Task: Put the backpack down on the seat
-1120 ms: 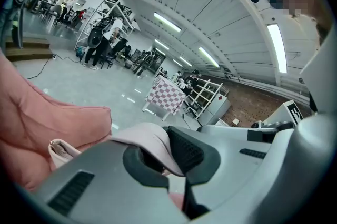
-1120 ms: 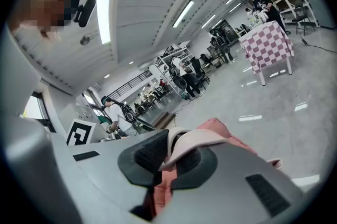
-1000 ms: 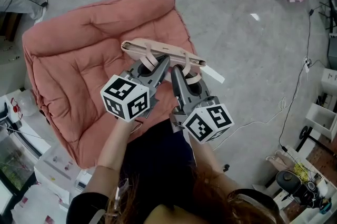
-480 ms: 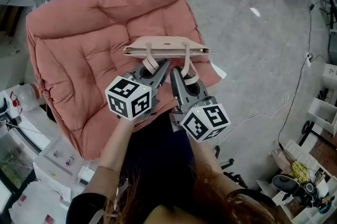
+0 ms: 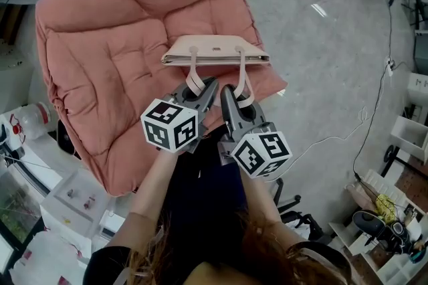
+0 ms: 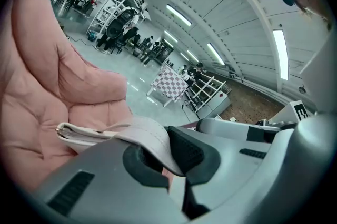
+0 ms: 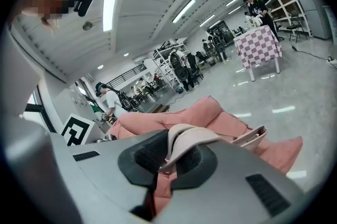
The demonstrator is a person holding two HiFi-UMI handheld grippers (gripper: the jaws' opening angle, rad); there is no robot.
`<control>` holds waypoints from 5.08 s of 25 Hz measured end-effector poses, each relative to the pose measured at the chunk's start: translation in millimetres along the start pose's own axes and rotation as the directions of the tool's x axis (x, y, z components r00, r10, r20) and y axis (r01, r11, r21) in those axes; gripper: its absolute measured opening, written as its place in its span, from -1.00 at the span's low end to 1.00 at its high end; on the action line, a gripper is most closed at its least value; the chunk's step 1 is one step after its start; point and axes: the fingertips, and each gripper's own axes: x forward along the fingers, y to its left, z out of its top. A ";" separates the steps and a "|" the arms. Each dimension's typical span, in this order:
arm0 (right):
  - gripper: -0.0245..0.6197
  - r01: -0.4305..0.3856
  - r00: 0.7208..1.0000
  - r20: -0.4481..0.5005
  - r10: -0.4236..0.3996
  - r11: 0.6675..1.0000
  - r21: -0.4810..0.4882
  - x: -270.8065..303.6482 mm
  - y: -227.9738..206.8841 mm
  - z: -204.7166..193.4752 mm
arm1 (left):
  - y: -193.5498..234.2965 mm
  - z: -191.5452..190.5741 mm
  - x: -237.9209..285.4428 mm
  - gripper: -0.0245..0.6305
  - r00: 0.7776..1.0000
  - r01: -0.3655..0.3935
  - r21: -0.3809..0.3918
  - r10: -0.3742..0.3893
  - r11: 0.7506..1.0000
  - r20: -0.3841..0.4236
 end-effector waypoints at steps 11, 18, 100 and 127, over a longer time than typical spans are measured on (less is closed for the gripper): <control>-0.80 0.052 0.998 -0.024 -0.052 0.999 -0.017 -28.6 -5.4 -38.6 | -10.1 -47.6 -14.0 -0.87 1.000 -0.026 -0.022 0.026 0.999 -0.009; -0.80 0.047 0.997 -0.057 -0.048 0.999 -0.007 -45.9 -5.7 -63.2 | -15.3 -73.9 -22.8 -0.87 0.999 -0.039 -0.027 0.038 0.999 -0.036; -0.15 0.017 0.996 -0.087 -0.007 0.993 0.118 -178.1 -58.9 -181.2 | -87.2 -223.6 -114.5 -0.17 0.979 -0.202 0.293 0.185 0.935 0.085; -0.27 -0.197 0.951 0.244 0.191 0.980 -0.002 -204.8 97.8 -5.4 | -184.9 -15.4 -184.3 -0.42 0.933 -0.180 0.503 -0.016 0.845 0.361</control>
